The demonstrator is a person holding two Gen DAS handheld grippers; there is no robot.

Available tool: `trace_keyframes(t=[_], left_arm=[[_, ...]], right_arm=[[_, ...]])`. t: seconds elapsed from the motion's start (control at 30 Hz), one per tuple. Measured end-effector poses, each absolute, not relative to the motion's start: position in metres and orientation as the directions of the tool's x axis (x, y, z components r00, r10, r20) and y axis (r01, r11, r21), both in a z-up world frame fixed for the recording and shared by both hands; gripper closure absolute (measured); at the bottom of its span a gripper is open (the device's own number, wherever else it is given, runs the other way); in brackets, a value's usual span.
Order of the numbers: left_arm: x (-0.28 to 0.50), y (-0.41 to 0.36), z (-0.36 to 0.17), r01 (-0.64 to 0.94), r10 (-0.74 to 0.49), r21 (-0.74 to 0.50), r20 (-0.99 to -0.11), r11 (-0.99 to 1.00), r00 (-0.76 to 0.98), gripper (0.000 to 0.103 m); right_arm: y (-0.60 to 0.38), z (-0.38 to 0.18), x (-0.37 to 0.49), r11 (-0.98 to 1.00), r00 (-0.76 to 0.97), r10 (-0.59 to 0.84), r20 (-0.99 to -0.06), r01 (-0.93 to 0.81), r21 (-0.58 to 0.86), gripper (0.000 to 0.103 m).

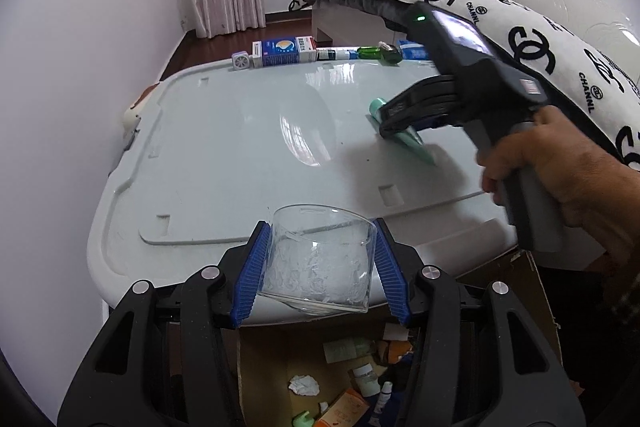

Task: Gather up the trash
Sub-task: 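Lift the mint-green tube and clear cup and carry both toward the cardboard box, then open both grippers over the cardboard box to drop the tube and cup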

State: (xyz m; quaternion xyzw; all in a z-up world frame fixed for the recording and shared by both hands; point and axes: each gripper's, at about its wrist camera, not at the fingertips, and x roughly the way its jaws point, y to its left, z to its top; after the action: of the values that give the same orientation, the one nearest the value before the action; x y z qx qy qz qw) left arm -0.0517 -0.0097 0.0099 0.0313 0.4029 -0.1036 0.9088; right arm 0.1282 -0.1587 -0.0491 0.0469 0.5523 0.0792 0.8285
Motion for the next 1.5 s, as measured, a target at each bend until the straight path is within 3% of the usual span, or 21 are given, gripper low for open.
trace_keyframes(t=[0.2, 0.63, 0.9, 0.97, 1.03, 1.1, 1.5], left_arm=[[-0.055, -0.012, 0.013, 0.221, -0.172, -0.03, -0.731, 0.975, 0.66, 0.052], [-0.087, -0.027, 0.017, 0.252, -0.157, 0.021, -0.734, 0.967, 0.661, 0.052], [-0.133, -0.025, 0.006, 0.224, -0.131, 0.011, -0.78, 0.975, 0.611, 0.052], [-0.142, -0.023, 0.001, 0.197, -0.117, 0.002, -0.798, 0.98, 0.591, 0.051], [-0.153, -0.02, -0.005, 0.171, -0.112, -0.017, -0.817, 0.985, 0.566, 0.048], [-0.16, -0.019, -0.008, 0.161, -0.107, -0.02, -0.828, 0.987, 0.55, 0.042], [-0.177, -0.019, 0.002, 0.142, -0.055, 0.033, -0.815, 0.989, 0.577, 0.039]], right_arm=[[-0.182, -0.042, 0.097, 0.954, 0.373, 0.288, -0.882, -0.039, 0.296, 0.073], [-0.191, -0.015, 0.007, 0.948, 0.402, 0.313, -0.86, -0.086, 0.305, 0.073], [-0.174, -0.011, -0.104, 0.929, 0.329, 0.366, -0.87, -0.179, 0.323, 0.073], [-0.168, -0.022, -0.129, 0.933, 0.305, 0.352, -0.885, -0.195, 0.303, 0.068], [-0.162, -0.039, -0.155, 0.94, 0.263, 0.318, -0.911, -0.215, 0.266, 0.041], [-0.16, -0.05, -0.168, 0.944, 0.243, 0.301, -0.922, -0.214, 0.252, 0.028], [-0.156, -0.055, -0.178, 0.937, 0.242, 0.317, -0.917, -0.227, 0.265, 0.02]])
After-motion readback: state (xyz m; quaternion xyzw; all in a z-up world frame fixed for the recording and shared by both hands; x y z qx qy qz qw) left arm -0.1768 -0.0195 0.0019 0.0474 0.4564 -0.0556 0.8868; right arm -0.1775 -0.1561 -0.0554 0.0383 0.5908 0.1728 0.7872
